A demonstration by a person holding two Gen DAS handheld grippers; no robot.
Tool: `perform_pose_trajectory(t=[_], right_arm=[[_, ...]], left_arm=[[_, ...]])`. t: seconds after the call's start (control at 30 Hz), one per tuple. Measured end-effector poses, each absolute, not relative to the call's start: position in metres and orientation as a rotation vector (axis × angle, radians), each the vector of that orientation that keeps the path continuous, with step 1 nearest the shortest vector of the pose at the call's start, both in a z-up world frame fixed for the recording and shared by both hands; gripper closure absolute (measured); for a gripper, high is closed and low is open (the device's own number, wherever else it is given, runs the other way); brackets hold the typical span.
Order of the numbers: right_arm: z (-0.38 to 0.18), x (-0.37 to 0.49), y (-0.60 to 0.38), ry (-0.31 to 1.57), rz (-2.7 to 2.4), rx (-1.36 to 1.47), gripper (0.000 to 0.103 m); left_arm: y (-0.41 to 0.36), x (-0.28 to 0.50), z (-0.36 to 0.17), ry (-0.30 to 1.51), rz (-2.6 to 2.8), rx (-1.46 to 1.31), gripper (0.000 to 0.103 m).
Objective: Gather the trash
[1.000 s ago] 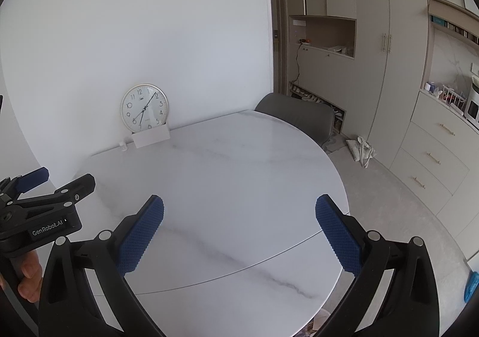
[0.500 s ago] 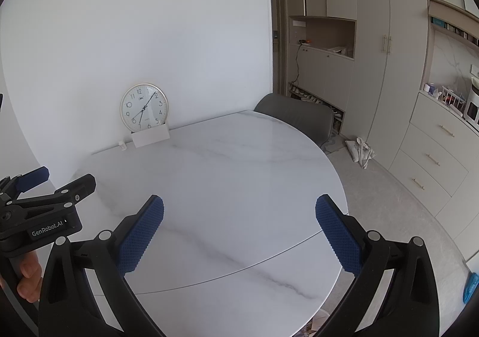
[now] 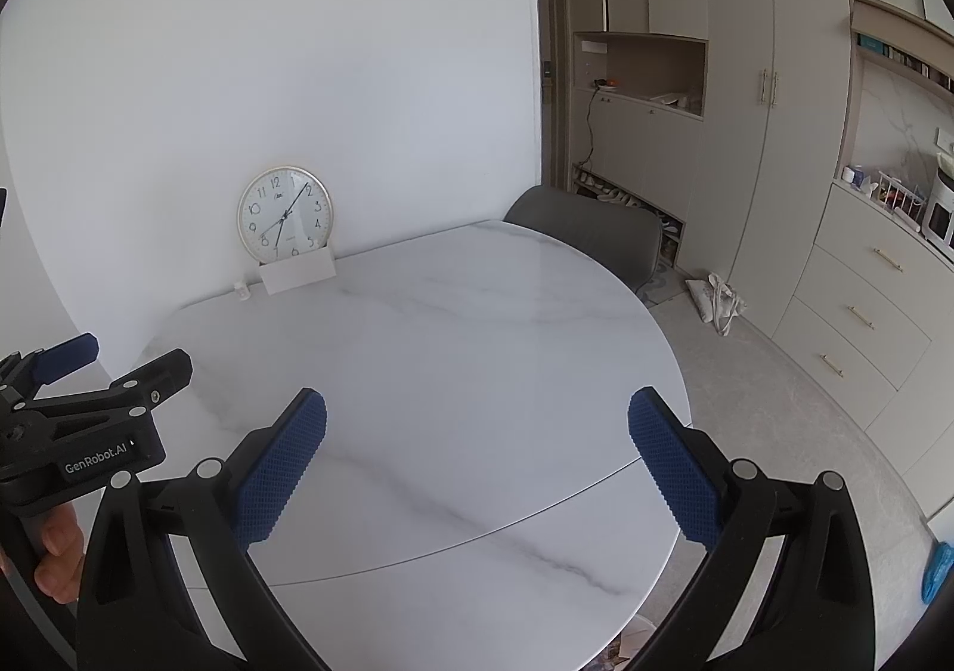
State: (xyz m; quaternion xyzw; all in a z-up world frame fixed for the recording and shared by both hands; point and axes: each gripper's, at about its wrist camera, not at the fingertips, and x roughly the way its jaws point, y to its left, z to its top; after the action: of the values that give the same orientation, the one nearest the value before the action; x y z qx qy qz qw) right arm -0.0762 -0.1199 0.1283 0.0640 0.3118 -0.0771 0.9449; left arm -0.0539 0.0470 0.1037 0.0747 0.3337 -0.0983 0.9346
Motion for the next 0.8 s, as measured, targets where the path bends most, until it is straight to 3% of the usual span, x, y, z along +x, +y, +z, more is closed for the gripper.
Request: perform_pose_trajectory(t=[0.8], right_arm=[[0.1305, -0.0758, -0.1246, 0.634, -0.149, 0.114, 0.002]], left_arm=[[0.0444, -0.0544, 0.1042, 0.688, -0.197, 0.146, 0.008]])
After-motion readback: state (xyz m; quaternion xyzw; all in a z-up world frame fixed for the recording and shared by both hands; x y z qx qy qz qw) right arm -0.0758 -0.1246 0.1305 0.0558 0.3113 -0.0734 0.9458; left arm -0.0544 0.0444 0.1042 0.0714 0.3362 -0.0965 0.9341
